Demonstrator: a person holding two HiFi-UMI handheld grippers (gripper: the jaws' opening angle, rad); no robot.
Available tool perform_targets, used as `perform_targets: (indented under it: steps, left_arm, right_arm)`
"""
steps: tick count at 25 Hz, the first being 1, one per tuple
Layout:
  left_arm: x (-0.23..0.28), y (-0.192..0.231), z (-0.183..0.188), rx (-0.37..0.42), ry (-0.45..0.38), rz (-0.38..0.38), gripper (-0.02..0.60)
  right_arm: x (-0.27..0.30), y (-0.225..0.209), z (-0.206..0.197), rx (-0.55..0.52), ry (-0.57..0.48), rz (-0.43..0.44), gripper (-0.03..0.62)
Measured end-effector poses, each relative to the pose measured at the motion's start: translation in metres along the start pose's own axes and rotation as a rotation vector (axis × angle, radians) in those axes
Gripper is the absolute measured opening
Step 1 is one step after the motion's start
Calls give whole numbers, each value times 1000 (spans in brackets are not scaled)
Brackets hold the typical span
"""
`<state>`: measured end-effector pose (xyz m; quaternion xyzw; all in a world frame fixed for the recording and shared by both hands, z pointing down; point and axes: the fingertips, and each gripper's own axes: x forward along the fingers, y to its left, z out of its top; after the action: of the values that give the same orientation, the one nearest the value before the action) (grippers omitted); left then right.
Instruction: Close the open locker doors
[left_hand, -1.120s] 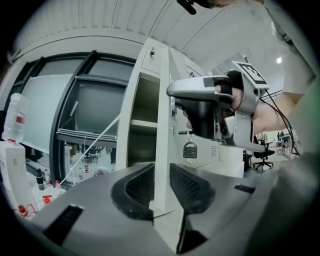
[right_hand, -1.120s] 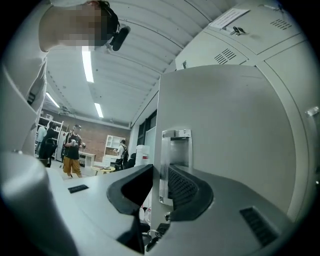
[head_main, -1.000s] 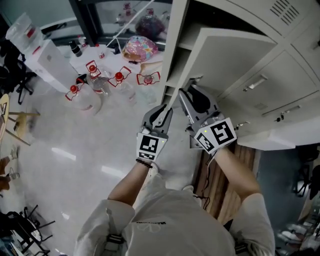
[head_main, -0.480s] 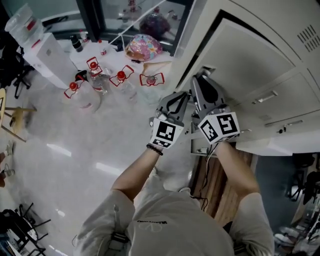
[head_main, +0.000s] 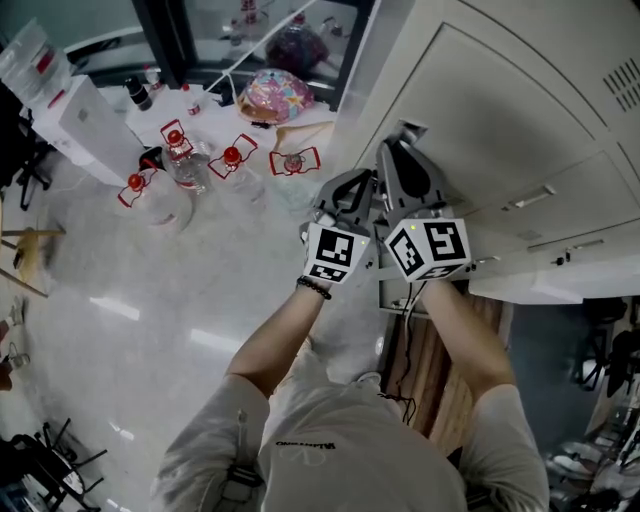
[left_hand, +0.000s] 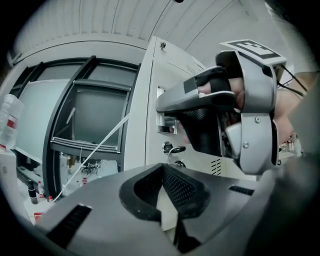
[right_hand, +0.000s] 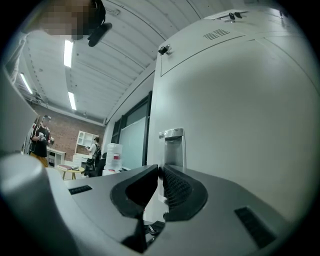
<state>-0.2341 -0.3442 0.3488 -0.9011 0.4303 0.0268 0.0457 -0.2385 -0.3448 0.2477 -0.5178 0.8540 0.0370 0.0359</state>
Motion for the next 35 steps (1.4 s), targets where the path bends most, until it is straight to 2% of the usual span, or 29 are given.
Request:
perform_targets:
  steps: [6, 12, 16, 19, 21, 24, 27, 29, 32, 35]
  left_arm:
    - [11, 5, -1, -11, 3, 17, 5]
    - [9, 7, -2, 7, -16, 22, 5]
    - [10, 9, 2, 22, -25, 34, 5]
    - [-11, 7, 4, 59, -42, 58, 6]
    - [-44, -4, -11, 71, -33, 82, 6]
    - [-97, -49, -69, 59, 92, 75, 32]
    - [-141, -135, -136, 36, 262, 2, 76]
    - [-156, -200, -169, 0, 337, -40, 98]
    - [-156, -281, -196, -26, 360, -62, 138]
    - [-139, -330, -219, -31, 349, -17, 165]
  right_arm:
    - [4, -11, -4, -13, 33, -48, 43]
    - [-27, -4, -10, -44, 16, 11, 12]
    - [-78, -11, -4, -57, -23, 35, 11]
    - [-138, -35, -13, -66, -12, -15, 11]
    - [-186, -50, -33, -95, 46, -62, 11]
    - [-253, -67, -78, -141, 167, -94, 11]
    - [-312, -84, -122, -120, 268, -106, 11]
    - [-342, -93, -147, -94, 311, -95, 11]
    - [-375, -98, -183, -68, 348, -45, 11]
    - [-398, -102, -214, -35, 360, -17, 11]
